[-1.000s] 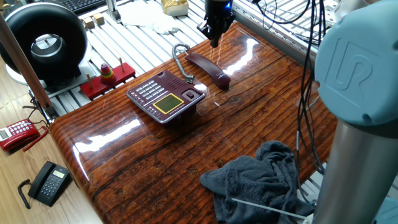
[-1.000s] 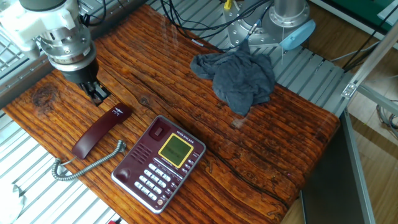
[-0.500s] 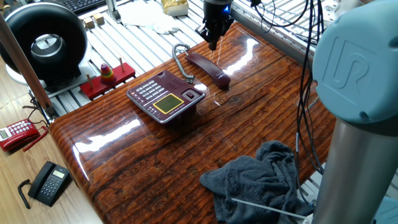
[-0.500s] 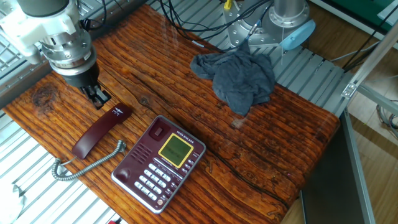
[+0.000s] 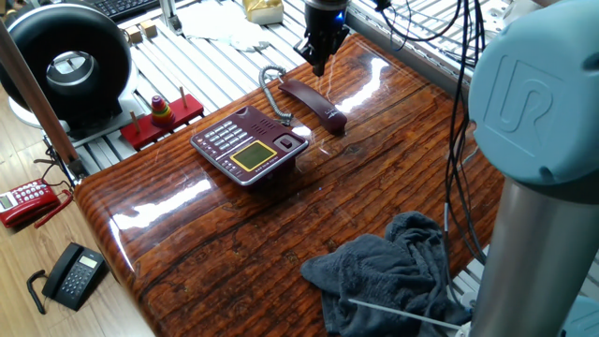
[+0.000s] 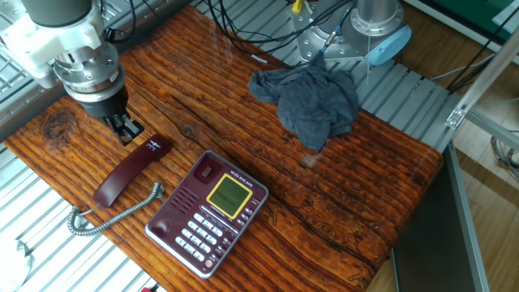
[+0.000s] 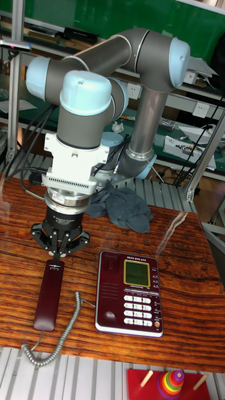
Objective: Place the handset of the telephone on the corresponding phone cradle
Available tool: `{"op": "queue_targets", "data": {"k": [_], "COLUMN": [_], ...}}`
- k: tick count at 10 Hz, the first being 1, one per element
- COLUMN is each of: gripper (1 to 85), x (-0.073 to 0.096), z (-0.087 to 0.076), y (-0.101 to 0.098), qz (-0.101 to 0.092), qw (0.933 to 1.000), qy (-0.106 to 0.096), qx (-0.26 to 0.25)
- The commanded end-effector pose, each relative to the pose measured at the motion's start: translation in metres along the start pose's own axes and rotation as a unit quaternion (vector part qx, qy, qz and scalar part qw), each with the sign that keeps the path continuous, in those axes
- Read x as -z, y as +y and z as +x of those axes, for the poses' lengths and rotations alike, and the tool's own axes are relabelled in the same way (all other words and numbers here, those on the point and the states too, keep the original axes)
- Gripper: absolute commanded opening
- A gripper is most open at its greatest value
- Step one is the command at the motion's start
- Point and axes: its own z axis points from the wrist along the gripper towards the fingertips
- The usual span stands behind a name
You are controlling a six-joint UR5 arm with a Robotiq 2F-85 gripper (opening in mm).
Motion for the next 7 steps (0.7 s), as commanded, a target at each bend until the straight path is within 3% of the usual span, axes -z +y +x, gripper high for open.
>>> {"op": "queue_targets", "data": {"k": [1, 6, 7], "gripper": [55.7, 80.0, 84.0], "x": [-0.0008, -0.0016, -0.0016], "z": [-0.0046, -0.0092, -0.0092], "y": [-0.0024, 0.0069, 0.0037], "qz": [0.002, -0.018, -0.012], "qw": [0.9999, 0.9995, 0.9996], "qy": [-0.007, -0.015, -0.014], "qx": [0.009, 0.021, 0.020]}}
